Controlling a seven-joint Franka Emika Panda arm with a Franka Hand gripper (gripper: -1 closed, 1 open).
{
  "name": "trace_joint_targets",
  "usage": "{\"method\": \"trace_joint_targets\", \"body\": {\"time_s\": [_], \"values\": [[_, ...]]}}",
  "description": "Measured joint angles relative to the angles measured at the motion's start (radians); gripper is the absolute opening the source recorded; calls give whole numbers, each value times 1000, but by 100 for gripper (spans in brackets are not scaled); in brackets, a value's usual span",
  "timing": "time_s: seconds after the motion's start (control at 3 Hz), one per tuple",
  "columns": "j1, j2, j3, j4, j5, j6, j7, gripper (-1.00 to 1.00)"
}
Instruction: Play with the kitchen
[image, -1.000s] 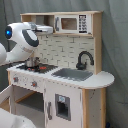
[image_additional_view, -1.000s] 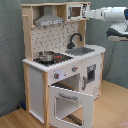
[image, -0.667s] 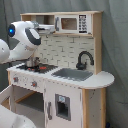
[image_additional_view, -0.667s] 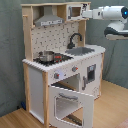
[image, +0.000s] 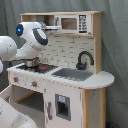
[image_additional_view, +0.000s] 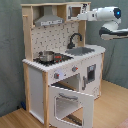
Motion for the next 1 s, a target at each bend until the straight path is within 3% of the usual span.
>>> {"method": "trace_joint_targets", "body": {"time_s": [1.0], "values": [[-197, 110, 177, 148, 1, -2, 9, 100]]}}
